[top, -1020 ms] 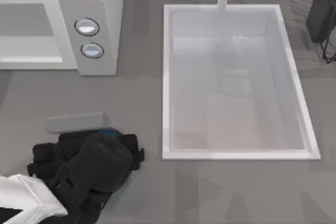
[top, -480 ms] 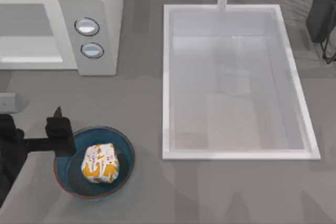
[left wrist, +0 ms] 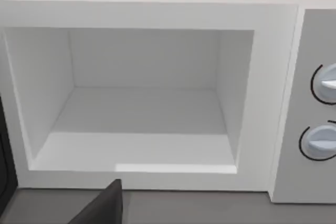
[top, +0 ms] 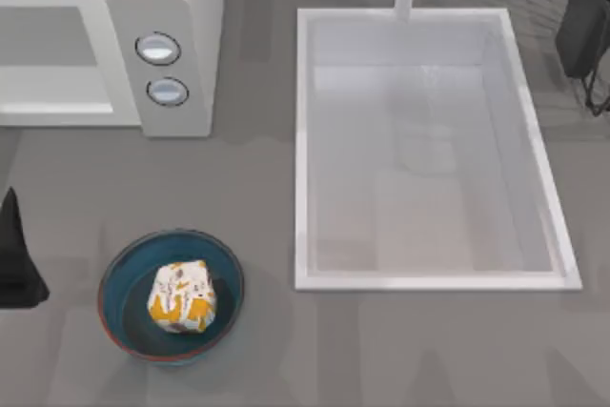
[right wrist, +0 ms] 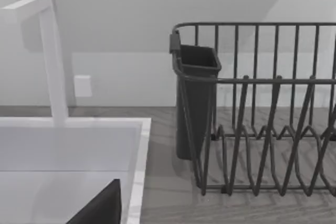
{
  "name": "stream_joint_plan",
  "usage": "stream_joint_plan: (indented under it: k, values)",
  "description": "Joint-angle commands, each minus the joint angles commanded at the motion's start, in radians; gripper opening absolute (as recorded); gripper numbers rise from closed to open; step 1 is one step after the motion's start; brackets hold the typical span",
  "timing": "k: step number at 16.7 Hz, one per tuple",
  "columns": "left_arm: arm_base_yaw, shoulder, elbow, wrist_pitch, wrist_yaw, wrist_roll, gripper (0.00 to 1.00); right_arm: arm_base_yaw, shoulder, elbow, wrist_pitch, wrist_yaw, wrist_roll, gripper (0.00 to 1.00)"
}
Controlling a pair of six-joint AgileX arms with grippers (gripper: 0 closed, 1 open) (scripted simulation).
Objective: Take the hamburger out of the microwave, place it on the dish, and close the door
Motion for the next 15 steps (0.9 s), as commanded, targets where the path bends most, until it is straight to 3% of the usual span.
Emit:
stream_joint_plan:
  k: [3,8,15]
  values:
    - [0.059,-0.09,-0.031,-0.004,0.046,0.013,1.0,0.0,0.0,0.0,0.0,0.0,0.0,1.0]
    - [0.064,-0.098,-0.033,-0.004,0.049,0.014,1.0,0.0,0.0,0.0,0.0,0.0,0.0,1.0]
    - [0.064,-0.098,-0.033,-0.004,0.049,0.014,0.47,0.0,0.0,0.0,0.0,0.0,0.0,1.0]
